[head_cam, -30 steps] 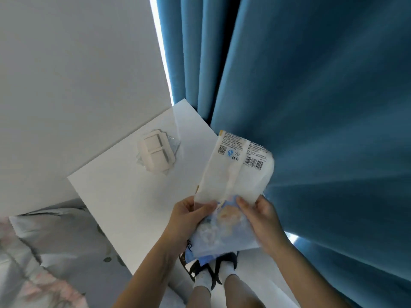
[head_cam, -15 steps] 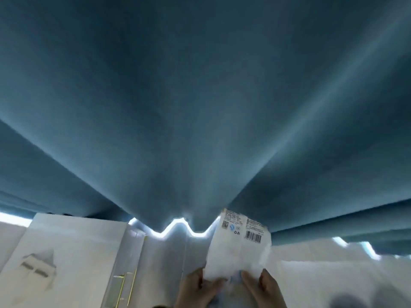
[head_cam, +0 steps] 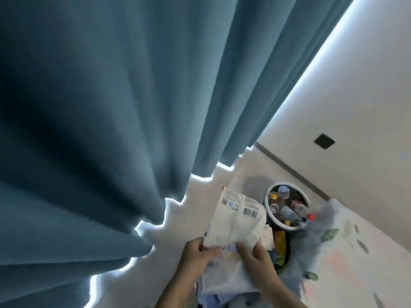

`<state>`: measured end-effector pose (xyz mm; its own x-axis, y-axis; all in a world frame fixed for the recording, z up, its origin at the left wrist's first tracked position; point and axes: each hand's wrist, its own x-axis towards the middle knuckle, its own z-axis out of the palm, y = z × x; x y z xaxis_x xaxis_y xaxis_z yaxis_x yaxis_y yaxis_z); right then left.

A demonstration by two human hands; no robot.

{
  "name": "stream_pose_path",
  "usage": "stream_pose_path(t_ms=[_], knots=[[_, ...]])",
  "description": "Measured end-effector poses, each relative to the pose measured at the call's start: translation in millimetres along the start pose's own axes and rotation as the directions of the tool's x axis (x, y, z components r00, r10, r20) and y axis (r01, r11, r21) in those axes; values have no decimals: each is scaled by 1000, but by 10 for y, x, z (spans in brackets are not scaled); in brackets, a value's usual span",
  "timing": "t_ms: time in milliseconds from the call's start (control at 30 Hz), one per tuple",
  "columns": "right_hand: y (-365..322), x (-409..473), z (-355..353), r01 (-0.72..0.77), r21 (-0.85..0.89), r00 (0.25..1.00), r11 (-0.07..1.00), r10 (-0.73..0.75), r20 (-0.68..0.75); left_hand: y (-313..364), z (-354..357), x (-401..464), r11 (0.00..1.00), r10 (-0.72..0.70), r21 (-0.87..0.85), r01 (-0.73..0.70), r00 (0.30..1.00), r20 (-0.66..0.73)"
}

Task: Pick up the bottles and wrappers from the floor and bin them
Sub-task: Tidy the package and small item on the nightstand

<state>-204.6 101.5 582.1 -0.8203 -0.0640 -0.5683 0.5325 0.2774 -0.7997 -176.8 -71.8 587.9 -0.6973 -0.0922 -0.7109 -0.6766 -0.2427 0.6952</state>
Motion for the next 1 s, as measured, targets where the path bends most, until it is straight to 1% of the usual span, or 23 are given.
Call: stream_pose_path(t_ms=[33, 167, 367, 467, 567, 633, 700, 800, 867, 900, 1000], knots=[[-14, 123, -163, -16, 19, 999, 1000, 17, -40, 66, 182, 158, 999, -20, 36, 19, 999, 26], [47, 511, -635, -67, 105, 989, 992, 80, -121, 161, 704, 733, 981, -96, 176, 79, 991, 91], [598, 1066, -1058, -197, 252, 935, 948, 259, -243, 37, 1353, 1646, 893, -240, 424, 153, 957, 161], [1116, 1454, -1206, -263, 301, 900, 917, 345, -266, -291, 1643, 2191, 822, -284, 552, 137, 940, 189], [1694, 1839, -1239, -298, 389, 855, 872, 425, -299, -731, 1875, 2778, 778, -311, 616, 123, 928, 207], [2115, 2076, -1233, -297, 463, 820, 835, 472, -325, -1049, 1996, 3184, 751, -319, 652, 99, 920, 227], [2552, 2271, -1195, -297, 502, 791, 812, 504, -347, -1368, 2073, 3499, 721, -332, 688, 85, 914, 234], [2997, 2530, -1167, -272, 545, 759, 793, 525, -385, -1769, 2188, 3844, 702, -328, 707, 86, 920, 214], [3261, 2728, -1185, -241, 573, 732, 783, 534, -423, -1995, 2286, 4076, 692, -298, 721, 26, 921, 253], [3376, 2827, -1212, -231, 585, 708, 777, 547, -447, -2092, 2344, 4194, 699, -278, 715, 6, 923, 264], [3686, 3065, -1272, -238, 590, 670, 772, 570, -476, -2339, 2504, 4476, 704, -230, 709, -48, 929, 291]])
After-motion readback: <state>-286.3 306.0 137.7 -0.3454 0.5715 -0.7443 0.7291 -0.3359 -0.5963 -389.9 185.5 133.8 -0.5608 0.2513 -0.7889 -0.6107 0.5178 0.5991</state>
